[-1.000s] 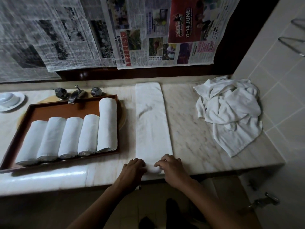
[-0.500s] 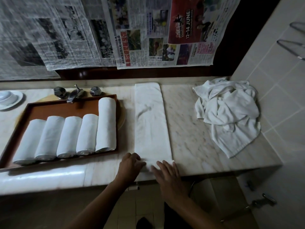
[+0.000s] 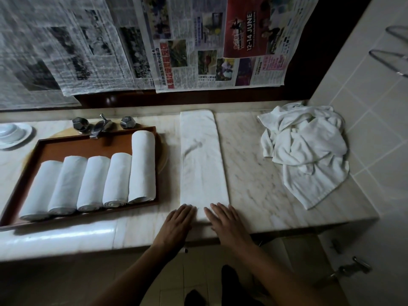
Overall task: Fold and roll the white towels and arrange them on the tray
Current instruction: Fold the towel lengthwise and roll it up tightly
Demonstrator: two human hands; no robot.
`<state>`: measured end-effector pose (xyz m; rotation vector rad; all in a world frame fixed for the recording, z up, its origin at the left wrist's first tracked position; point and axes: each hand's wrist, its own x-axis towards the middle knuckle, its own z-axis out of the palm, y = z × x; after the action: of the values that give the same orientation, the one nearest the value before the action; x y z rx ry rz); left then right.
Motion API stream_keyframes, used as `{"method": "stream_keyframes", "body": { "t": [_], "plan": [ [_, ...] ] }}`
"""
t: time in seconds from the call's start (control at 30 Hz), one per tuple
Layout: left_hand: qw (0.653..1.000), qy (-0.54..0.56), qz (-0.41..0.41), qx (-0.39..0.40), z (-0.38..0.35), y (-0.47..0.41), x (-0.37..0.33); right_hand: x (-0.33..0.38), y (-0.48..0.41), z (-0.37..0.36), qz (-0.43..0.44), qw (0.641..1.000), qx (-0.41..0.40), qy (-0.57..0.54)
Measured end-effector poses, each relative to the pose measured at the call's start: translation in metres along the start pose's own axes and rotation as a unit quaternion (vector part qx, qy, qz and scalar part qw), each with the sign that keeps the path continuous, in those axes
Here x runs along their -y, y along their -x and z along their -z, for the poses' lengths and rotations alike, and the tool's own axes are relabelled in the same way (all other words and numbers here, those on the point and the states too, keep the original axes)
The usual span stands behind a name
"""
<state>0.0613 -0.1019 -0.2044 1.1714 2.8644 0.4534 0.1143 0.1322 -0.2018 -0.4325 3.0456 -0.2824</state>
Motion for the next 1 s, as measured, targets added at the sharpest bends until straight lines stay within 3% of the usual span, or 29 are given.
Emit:
{"method": "stream_keyframes", "body": {
  "t": [0.17,0.4,0.7,0.8,0.9,1.0],
  "plan": [
    [0.998,0.018,0.029,0.045,0.014,-0.003,0.002,-0.012,0.002,0.016,-0.001,0.998,0.030,-0.048],
    [0.997,0.057,0.035,0.039,0.012,0.019,-0.005,-0.017,0.021,0.020,0.016,0.992,-0.027,-0.120],
    [0.980,0.161,0.119,0.017,0.012,0.021,-0.004,-0.025,0.025,0.018,-0.051,0.989,-0.031,-0.139],
    [0.972,0.183,0.147,0.009,0.017,0.015,-0.001,-0.024,0.021,0.032,-0.104,0.976,-0.029,-0.190],
    [0.950,0.244,0.192,0.001,0.025,0.012,-0.002,-0.022,0.017,0.032,-0.121,0.970,-0.024,-0.212],
    [0.936,0.278,0.214,-0.003,0.029,0.008,-0.002,-0.017,0.014,0.024,-0.143,0.966,-0.070,-0.203]
  ]
}}
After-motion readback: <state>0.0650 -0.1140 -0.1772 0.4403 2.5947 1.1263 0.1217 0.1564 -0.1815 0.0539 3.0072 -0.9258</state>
